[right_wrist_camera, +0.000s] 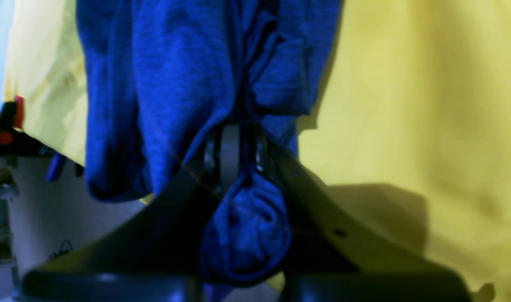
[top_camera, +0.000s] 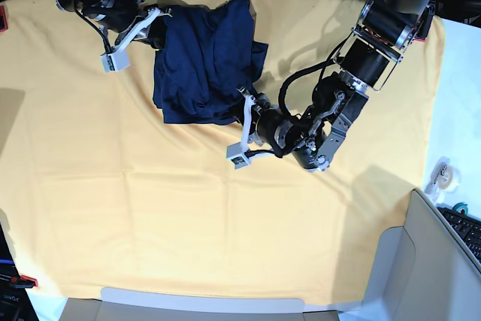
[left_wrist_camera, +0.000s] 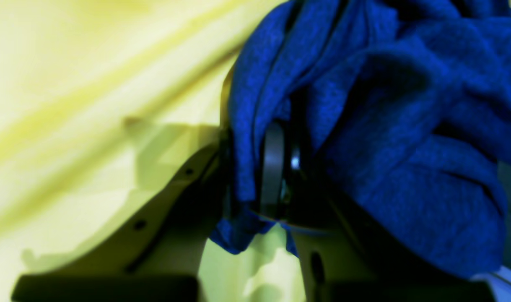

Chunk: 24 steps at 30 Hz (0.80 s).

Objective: Fold the T-shirt properly
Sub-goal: 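Drag the navy bundle with both grippers away from the cloth edge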

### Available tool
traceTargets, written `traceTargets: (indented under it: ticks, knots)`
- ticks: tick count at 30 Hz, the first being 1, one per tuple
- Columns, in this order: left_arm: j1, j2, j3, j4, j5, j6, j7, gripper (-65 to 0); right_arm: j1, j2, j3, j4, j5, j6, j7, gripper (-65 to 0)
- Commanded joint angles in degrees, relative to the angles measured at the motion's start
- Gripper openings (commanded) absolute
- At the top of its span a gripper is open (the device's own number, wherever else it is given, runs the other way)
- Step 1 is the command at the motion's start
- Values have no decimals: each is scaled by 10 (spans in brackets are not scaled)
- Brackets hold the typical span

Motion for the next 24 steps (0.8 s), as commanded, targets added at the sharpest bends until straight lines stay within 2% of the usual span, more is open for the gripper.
traceTargets:
  ticks: [1, 5, 17, 20, 24]
  knots:
    - [-14, 2, -2, 6, 22, 4, -9, -650, 3, -1, 0, 10, 10, 1, 5, -650]
    - [-14, 3, -2, 9, 50, 4, -9, -650, 10, -20, -2, 10, 8, 1, 5, -650]
    - [-18, -17, -9, 55, 54, 4, -8, -647, 13, -19, 1, 10, 8, 0, 5, -641]
    - [-17, -17, -21, 57, 54, 4, 1, -579, 12, -13, 2, 10, 8, 0, 5, -563]
    - [-8, -17, -90, 79, 54, 4, 19, -446, 11, 13, 2, 14, 11, 0, 4, -438]
